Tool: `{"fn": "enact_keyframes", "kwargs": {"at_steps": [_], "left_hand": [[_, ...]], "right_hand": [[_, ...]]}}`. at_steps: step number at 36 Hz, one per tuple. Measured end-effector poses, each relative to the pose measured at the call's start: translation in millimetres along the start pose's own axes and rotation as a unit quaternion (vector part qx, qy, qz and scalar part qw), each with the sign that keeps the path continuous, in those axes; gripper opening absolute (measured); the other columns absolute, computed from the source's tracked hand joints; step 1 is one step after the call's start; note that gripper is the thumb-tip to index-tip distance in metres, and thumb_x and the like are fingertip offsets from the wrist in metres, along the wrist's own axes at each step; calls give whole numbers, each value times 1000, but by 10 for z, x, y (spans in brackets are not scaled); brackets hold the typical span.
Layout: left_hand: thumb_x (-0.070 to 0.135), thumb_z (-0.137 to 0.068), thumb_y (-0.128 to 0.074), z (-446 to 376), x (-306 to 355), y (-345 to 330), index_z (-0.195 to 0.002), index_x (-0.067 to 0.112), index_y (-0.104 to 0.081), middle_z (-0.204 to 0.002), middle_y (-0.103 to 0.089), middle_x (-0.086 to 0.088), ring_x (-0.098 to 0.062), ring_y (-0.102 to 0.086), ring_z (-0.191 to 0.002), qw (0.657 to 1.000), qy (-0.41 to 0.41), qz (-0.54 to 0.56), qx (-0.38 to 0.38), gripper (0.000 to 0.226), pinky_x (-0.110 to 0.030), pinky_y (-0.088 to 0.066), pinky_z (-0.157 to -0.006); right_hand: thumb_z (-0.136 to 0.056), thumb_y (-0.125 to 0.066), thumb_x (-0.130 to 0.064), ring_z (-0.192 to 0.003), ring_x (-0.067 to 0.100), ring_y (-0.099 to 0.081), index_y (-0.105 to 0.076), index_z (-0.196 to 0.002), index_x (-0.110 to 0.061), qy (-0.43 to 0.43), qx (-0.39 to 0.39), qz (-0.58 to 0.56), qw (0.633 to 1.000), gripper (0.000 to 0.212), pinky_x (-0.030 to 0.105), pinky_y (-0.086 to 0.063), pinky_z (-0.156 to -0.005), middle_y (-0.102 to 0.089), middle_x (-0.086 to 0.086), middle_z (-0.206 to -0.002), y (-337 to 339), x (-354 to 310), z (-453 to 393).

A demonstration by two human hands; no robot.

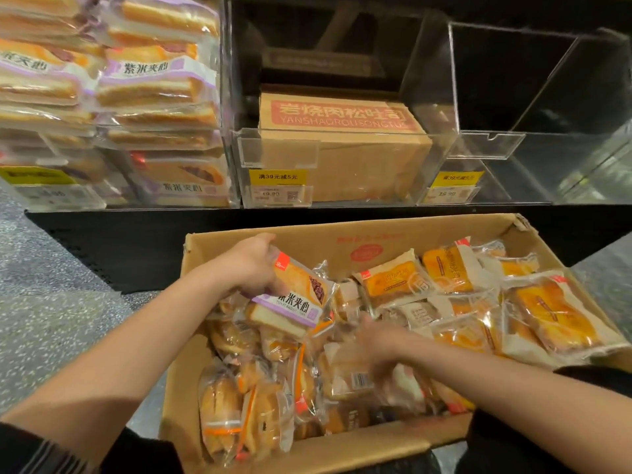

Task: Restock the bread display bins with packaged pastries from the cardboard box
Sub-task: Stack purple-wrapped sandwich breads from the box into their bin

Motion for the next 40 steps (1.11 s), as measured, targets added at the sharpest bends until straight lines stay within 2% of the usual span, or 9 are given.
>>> {"fn": "enact_keyframes", "kwargs": {"at_steps": [2, 5, 11, 14, 23, 29, 34, 38, 40], "left_hand": [[10, -73, -81, -15, -7, 8, -153, 22, -15, -151, -35, -6, -34, -55, -118, 1000, -2, -1, 10, 105, -27, -49, -68], [12, -71, -83, -58, -4, -11, -151, 22, -22, -142, -46, -9, -33, -60, -110, 1000, -9, 11, 23, 101, -26, -48, -61], [24, -71, -83, -121, 12, 52, -131, 18, -47, -102, -59, -4, -19, -59, -80, 997, -11, 34, 65, 70, -29, -51, -60], [28, -71, -83, -129, 18, 109, -123, 15, -51, -110, -60, -5, -24, -59, -99, 995, -18, 59, 82, 62, -37, -52, -80], [23, -79, -75, 87, -53, 502, -100, 13, -68, -85, -76, -3, -13, -72, -74, 951, -50, 300, 61, 25, -26, -52, -65], [25, -82, -72, 283, -58, 762, -101, 16, -69, -90, -76, -1, -14, -72, -83, 919, -95, 374, 83, 21, -32, -54, -76], [24, -79, -74, 423, -164, 1053, -99, 16, -70, -91, -75, -5, -18, -72, -86, 866, -101, 466, 154, 22, -36, -54, -78], [19, -83, -69, 539, -276, 1292, -102, 15, -68, -82, -75, -2, -14, -72, -75, 800, -104, 554, 204, 19, -29, -55, -62], [17, -85, -67, 610, -347, 1395, -105, 14, -66, -81, -75, -1, -12, -72, -73, 766, -113, 593, 220, 20, -26, -56, -57]], "right_hand": [[-84, -62, -9, -92, 22, -58, -48, -127, -3, 25, 2, -26, 999, 45, 26, -47, -63, -54, 13, -116, 227, 47, -43], [-80, -56, -1, -69, 25, -59, -54, -80, -4, 12, 20, -199, 980, 4, 32, -46, -59, -56, 12, -76, 518, 318, -99], [-62, -59, -4, -60, 18, -49, -51, -97, -9, 107, -48, -530, 840, 36, 23, -42, -47, -54, 9, -77, 795, 454, -81], [-76, -57, 3, -71, 21, -59, -54, -101, -12, 172, -67, -593, 783, 29, 31, -50, -61, -60, 12, -91, 850, 435, -81], [-71, -67, -3, -78, 18, -71, -62, -115, -6, 266, -53, -690, 671, 44, 29, -57, -68, -72, 10, -99, 1015, 386, 59], [-53, -84, -39, -71, 26, -57, -67, -106, -9, 228, 46, -694, 681, 64, 31, -33, -61, -68, 14, -95, 1119, 98, 163], [-52, -86, -35, -84, 28, -63, -56, -121, -5, 289, 89, -679, 669, 81, 35, -48, -67, -68, 13, -104, 1414, -30, 488], [-78, -67, -14, -94, 25, -70, -33, -134, -50, 323, 138, -685, 638, 74, 41, -52, -84, -74, 2, -101, 1762, -281, 812], [-84, -62, -15, -100, 24, -69, -45, -132, -44, 362, 139, -673, 630, 59, 41, -55, -83, -71, 1, -110, 1919, -473, 982]]}}
Point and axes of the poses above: each hand's wrist, its own z-axis away from the middle knuckle, its own y-axis out of the back of the hand, x = y × z, the point moved 3 cm from there along -z, towards the middle knuckle
